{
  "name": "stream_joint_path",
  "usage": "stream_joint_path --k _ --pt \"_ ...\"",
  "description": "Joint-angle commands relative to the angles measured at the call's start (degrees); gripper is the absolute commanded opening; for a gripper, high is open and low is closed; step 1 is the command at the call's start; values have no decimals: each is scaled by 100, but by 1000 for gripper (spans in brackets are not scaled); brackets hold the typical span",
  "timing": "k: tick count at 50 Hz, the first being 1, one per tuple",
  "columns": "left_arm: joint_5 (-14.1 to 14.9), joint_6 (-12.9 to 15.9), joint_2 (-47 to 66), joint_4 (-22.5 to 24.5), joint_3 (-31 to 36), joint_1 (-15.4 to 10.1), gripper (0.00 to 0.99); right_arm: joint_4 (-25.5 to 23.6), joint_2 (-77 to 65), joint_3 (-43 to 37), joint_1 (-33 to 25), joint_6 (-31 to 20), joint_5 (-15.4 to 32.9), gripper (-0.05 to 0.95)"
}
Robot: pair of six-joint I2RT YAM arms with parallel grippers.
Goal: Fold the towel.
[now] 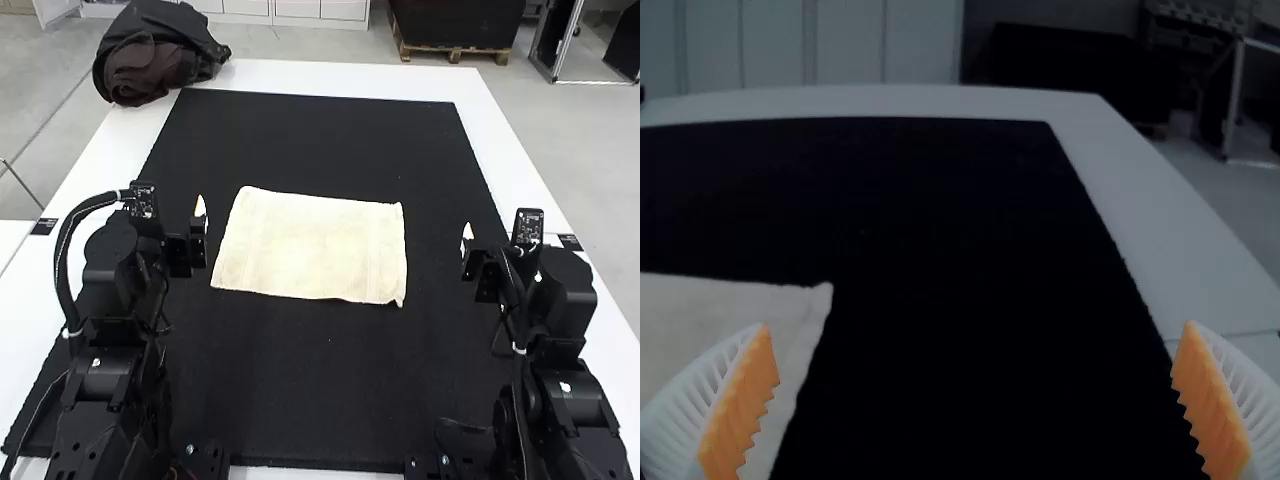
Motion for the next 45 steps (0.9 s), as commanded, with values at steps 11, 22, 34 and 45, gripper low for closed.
stream_joint_path --k 11,22,34,45 --pt "-53 -53 -38 10 -21 10 967 26 -38 -32 -70 -27 32 910" --pt "-44 -53 -38 1 -21 19 967 8 -47 -32 -70 -27 -91 910" --pt "-44 -53 -38 10 -21 10 967 -1 -47 -32 -70 -19 -91 911" --pt "-44 -53 -47 1 -21 10 967 17 -47 -32 -70 -19 -91 910"
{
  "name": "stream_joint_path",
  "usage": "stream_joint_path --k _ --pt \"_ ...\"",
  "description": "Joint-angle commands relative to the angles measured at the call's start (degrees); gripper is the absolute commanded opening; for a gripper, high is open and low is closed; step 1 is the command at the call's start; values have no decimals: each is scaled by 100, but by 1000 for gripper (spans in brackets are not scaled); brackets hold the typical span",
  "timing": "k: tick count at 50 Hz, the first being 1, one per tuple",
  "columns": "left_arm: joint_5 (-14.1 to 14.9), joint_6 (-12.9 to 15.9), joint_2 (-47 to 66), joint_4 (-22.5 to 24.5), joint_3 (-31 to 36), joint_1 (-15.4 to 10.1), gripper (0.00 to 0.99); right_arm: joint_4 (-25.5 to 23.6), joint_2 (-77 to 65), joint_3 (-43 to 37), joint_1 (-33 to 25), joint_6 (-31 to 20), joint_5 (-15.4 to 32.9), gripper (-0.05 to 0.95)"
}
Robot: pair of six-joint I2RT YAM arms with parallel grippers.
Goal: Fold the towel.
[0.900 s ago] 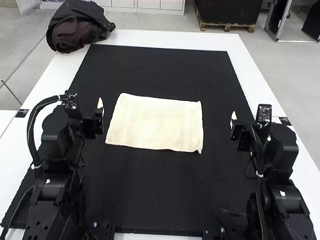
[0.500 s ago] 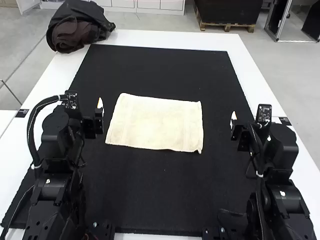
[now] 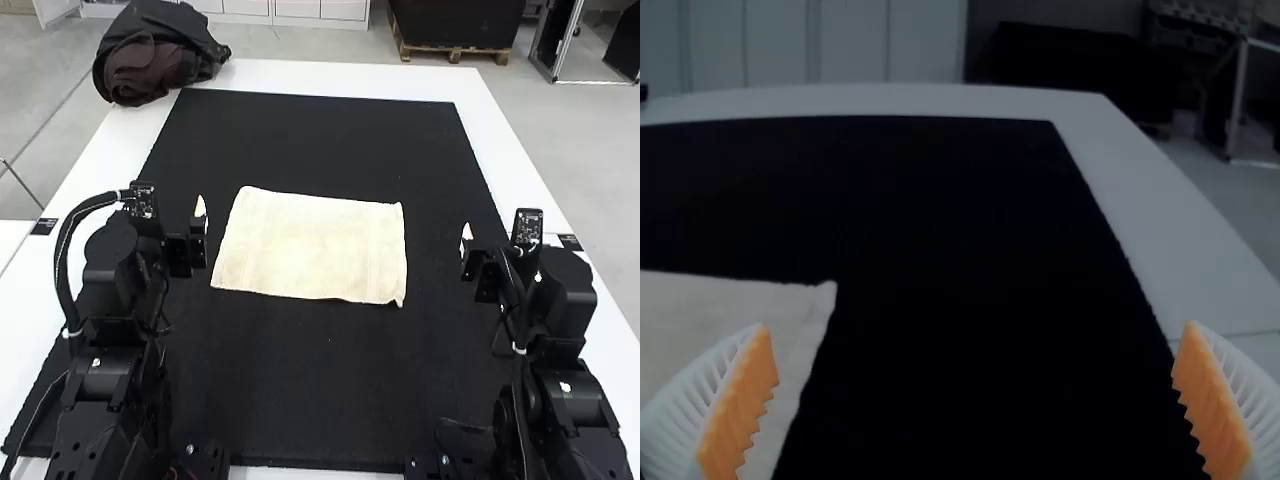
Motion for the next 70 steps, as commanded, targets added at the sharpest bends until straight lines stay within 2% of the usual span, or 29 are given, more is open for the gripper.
stream_joint_path --k 1,25,27,30,33,35,38,41,47,50,53,56,58,65,70 --pt "-44 -37 -38 26 -21 19 967 30 -47 -32 -70 -19 -36 911" --pt "-44 -20 -38 52 -21 10 967 56 -47 -32 -70 -36 -45 911" --pt "-44 103 -38 96 -21 19 967 127 -47 -23 -70 -291 -45 910" --pt "-26 798 -38 307 -21 10 966 215 -47 -32 -70 -774 -45 910" --pt "-26 824 -47 447 -21 19 967 294 -47 -32 -70 -1267 -54 910" --pt "-35 824 -47 632 -21 27 966 434 -47 -32 -70 -1530 -89 911" --pt "-53 718 -47 1124 -21 45 966 680 -47 -32 -70 -1618 -98 910" --pt "-281 701 -38 1546 -21 45 966 883 -47 -32 -78 -1680 -45 910" --pt "-343 701 -47 1924 -21 54 964 1208 -47 -23 -131 -1917 157 910" --pt "-457 718 -38 2240 -3 54 966 1665 -47 -23 -202 -2031 430 910" --pt "-527 727 -38 2469 50 54 966 2324 -47 -23 -307 -2181 597 910" --pt "-545 727 -38 2478 261 45 966 2816 -47 30 -448 -2409 746 908" --pt "-545 718 -38 2416 401 36 966 2860 -47 170 -527 -2383 746 907" --pt "-589 675 164 2311 1166 -8 966 2429 76 1120 -703 -1302 623 907" --pt "-580 525 849 2205 1816 -34 966 2192 665 1752 -711 -836 597 905"
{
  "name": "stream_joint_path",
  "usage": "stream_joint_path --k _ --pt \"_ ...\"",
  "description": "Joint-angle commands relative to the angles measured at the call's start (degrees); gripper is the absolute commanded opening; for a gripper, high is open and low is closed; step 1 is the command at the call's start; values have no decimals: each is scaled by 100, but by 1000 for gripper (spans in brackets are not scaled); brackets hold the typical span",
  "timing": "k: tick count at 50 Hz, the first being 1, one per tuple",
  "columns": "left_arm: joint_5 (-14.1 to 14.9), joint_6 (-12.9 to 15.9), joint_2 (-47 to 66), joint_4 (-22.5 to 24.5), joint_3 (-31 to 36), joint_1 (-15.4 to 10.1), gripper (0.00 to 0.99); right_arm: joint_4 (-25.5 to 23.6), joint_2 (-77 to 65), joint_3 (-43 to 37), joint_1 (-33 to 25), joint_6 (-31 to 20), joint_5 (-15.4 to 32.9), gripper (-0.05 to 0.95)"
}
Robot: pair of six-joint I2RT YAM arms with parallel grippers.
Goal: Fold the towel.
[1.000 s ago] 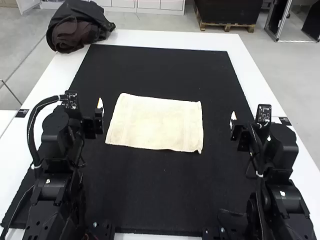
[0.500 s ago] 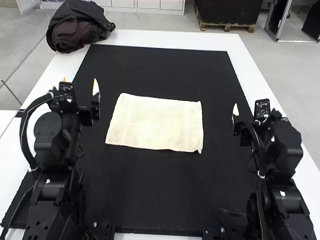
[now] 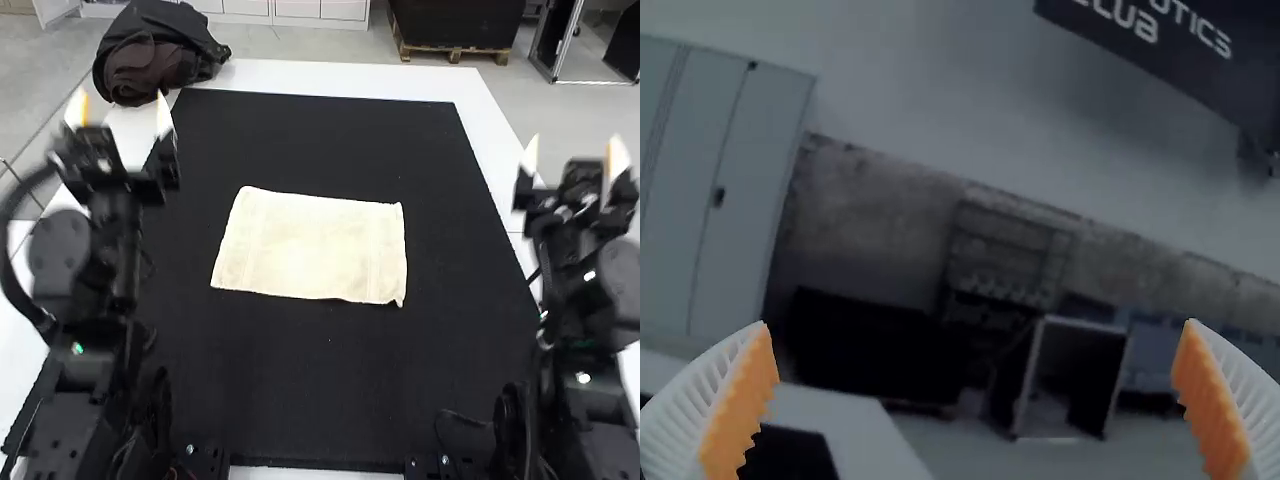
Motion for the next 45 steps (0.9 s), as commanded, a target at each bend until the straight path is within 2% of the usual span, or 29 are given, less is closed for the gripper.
stream_joint_path --k 1,6,9,13,15,16,18,23,26,33,38,45 --pt "-69 -96 759 4 825 -43 966 -125 662 881 -73 839 59 907" --pt "-69 -148 1699 110 1370 -61 966 -213 1707 1567 -73 1305 41 907" --pt "-51 -219 2235 259 1651 -61 964 -468 2384 2006 -82 1586 -108 907" --pt "-86 -289 3035 514 2011 -34 964 -679 3114 2428 -91 1981 -451 907" --pt "-16 -280 3413 488 2196 -43 966 -679 3500 2604 -108 2148 -688 908" --pt "63 -280 3615 426 2301 -43 967 -687 3659 2674 -108 2236 -776 908" --pt "239 -280 4160 4 2609 -61 969 -705 4010 2762 -108 2395 -855 908" --pt "415 -438 5268 -945 3145 -25 967 -731 4907 2744 -91 2412 -873 910" --pt "511 -518 5769 -1446 3382 -17 966 -802 5460 2639 -73 2597 -1004 910" --pt "511 -570 6357 -1534 3426 -17 966 -828 6278 2437 -12 2632 -1268 905" --pt "547 -570 6586 -1551 3347 -17 966 -766 6585 2270 -3 2702 -1655 903" --pt "898 -570 6981 -1551 3145 -8 966 -547 6796 2138 32 2737 -1672 905"
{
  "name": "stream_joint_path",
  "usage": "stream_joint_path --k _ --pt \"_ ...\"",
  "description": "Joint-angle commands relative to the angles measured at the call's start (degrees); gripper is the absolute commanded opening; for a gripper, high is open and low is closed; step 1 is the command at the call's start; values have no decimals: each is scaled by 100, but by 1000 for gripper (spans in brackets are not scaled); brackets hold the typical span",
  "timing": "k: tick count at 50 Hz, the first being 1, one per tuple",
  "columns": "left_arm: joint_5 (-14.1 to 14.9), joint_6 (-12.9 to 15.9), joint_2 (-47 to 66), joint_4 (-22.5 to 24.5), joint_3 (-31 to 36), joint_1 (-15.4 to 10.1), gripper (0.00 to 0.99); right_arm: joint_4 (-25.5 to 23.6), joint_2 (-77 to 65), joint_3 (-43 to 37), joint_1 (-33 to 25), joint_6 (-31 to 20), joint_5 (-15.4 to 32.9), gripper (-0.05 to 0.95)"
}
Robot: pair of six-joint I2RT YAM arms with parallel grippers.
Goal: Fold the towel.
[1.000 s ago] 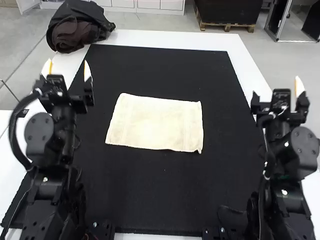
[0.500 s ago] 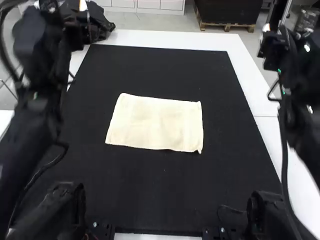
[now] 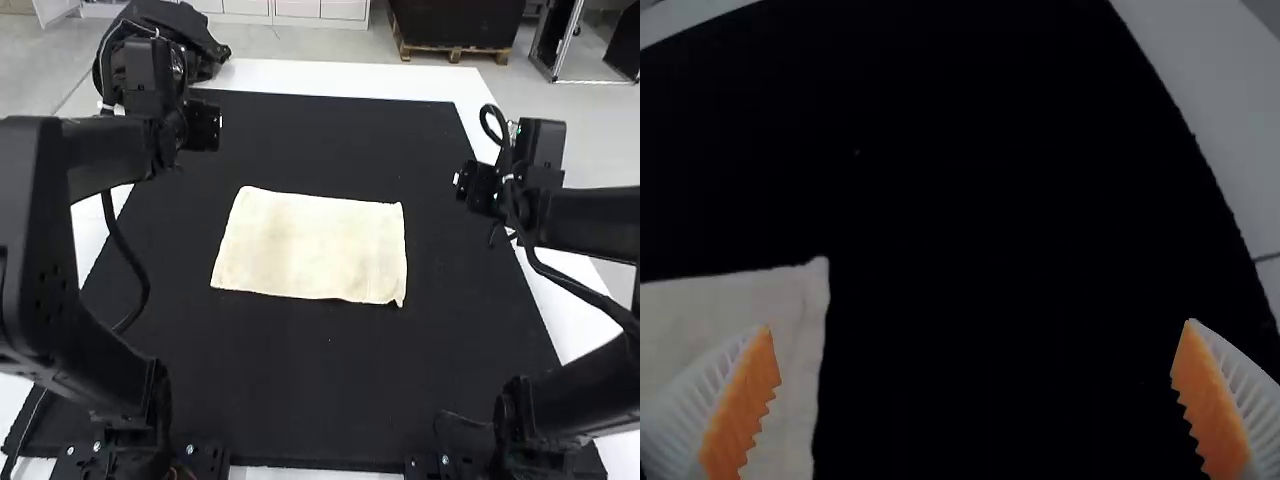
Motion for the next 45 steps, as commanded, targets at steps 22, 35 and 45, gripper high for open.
stream_joint_path --k 22,35,45 --pt "714 62 1568 424 -494 3 967 309 897 202 1113 -66 -388 910" --pt "723 273 2412 855 -485 3 966 476 1609 457 1474 -66 -414 908" --pt "732 475 2807 1347 -424 3 966 686 2172 668 1482 -127 -397 908"
